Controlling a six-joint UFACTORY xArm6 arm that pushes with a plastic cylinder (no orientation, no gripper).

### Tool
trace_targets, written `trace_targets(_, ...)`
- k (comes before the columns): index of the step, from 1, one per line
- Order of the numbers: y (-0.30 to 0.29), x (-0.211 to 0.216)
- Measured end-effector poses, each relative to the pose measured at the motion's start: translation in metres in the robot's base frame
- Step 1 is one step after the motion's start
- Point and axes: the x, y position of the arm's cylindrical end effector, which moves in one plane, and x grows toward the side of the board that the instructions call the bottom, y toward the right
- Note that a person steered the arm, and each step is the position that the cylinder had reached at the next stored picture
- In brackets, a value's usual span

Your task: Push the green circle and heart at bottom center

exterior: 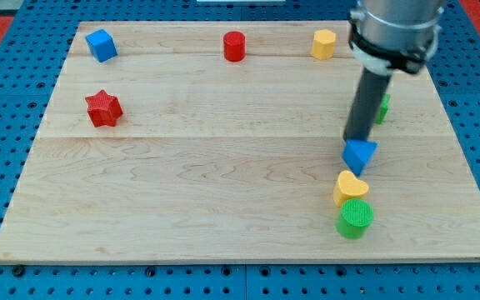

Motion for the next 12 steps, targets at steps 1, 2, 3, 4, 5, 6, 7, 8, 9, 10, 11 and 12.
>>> trace_targets(1,0.019,0.041)
trace_targets(2,0.029,0.065)
trace_targets(3,0.03,0.065)
trace_targets(4,0.076,0.072)
trace_targets(5,0.08,0.086)
trace_targets(6,0.0,0.064)
trace_targets(7,-0.089,0.052)
trace_targets(8,-0.168,0.044)
trace_targets(9,-0.211,0.042)
trace_targets(10,-0.196,0.078)
trace_targets(11,-0.189,0.137)
trace_targets(12,-0.149,0.147)
